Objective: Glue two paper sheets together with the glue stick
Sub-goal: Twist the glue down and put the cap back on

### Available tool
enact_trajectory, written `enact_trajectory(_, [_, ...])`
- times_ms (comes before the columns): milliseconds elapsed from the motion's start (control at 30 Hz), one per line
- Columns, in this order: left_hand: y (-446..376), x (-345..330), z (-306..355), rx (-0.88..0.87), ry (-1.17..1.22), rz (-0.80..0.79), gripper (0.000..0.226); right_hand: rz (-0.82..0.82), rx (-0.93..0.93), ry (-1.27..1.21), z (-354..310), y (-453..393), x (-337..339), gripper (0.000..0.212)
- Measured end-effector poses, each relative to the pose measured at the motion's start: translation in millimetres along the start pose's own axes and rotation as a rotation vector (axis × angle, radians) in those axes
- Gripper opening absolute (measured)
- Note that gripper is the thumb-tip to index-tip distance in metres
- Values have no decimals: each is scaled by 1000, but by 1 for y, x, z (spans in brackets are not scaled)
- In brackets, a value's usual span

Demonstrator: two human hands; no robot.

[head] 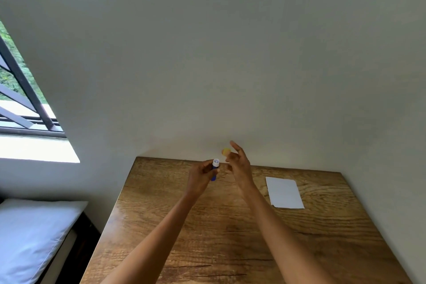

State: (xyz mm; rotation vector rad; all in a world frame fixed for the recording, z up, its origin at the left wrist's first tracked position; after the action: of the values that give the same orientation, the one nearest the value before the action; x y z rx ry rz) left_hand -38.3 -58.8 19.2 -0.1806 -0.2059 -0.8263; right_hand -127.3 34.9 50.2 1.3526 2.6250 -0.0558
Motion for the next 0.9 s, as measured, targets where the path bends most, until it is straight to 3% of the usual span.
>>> enact_trajectory(200, [5, -8, 13, -54, -52, -56, 18, -23, 85, 182, -2, 16, 8, 18])
enact_trajectory(433, [12, -23, 18, -52, -109, 11, 15, -17, 232, 543, -11, 23, 16, 15])
enact_trajectory(700, [14, -48, 24, -7, -99, 109, 14, 177, 361, 681, -9, 28, 26, 14])
enact_trajectory(900, [7, -57, 18, -42, -70, 36, 18, 64, 281, 567, 7, 26, 51, 27])
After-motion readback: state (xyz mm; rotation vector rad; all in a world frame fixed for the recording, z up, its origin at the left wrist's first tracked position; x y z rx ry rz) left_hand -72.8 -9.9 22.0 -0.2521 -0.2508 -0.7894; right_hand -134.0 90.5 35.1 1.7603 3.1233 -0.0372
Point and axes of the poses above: each hand's wrist, its own y-axis away from the middle knuckle, its own x-axis out of the back of the hand, z = x × y, the point moved 4 cm from there along -y, towards the middle knuckle, and after that the axes turned 3 degrees about -y, right-handed, at the moved point
